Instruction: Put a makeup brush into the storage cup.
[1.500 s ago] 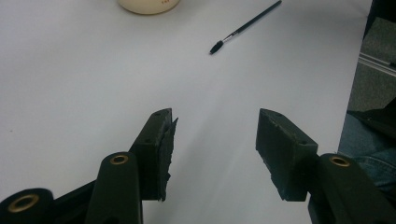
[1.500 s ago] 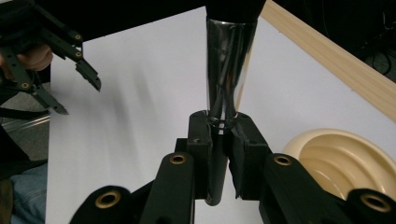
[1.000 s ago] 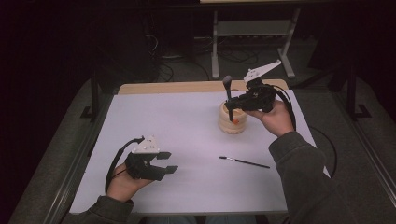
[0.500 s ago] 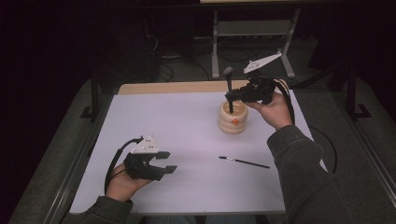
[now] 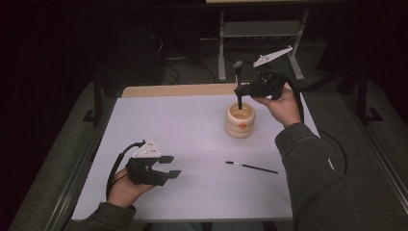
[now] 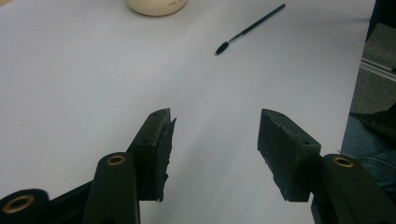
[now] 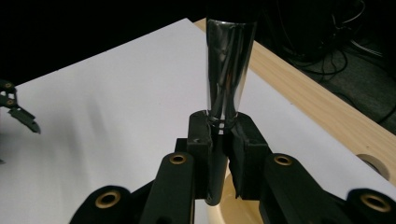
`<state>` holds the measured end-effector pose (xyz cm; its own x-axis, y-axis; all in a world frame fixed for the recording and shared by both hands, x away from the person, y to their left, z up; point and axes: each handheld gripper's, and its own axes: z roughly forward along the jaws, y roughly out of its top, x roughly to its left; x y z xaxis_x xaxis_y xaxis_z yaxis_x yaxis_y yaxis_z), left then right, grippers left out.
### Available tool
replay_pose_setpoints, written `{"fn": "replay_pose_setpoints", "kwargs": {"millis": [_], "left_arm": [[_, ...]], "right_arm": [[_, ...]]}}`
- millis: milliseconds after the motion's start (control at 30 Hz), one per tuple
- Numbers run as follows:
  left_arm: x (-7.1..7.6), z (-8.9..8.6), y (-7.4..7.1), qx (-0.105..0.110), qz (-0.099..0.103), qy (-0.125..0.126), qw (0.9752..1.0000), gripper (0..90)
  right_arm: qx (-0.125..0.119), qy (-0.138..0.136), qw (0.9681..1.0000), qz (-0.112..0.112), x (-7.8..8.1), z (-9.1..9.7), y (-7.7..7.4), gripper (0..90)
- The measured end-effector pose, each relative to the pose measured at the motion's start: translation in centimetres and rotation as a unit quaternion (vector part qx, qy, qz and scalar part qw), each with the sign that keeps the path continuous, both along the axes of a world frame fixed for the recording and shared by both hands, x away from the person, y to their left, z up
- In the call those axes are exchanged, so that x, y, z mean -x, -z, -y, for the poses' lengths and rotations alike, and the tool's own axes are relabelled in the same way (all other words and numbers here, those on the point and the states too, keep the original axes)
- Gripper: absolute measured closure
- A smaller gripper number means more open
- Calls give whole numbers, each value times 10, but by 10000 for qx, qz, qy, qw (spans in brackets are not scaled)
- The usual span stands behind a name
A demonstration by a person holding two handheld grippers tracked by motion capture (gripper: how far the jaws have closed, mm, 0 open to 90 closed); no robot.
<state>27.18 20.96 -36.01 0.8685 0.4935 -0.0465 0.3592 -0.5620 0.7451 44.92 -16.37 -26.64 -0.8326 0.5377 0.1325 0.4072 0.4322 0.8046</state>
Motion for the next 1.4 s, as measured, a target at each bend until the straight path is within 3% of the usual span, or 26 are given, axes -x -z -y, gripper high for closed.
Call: {"fn": "replay_pose_setpoints", "kwargs": {"millis": [467,700,900,1400], "left_arm": [[0,-1,-1,92,19,-48,9999,441],[0,-3,-2,26,24,-22,10000,438],[0,-4,-1,48,26,-30,10000,436],[1,-3,-1,58,14,-55,10000,430]], "right_arm": [[-34,306,9995,-19,-15,5,-6,786],[-47,489,9986,-177,-23,5,4,786],[49,633,9978,-187,-29,3,13,786],[28,819,9961,-322,-31,6,32,786]]}}
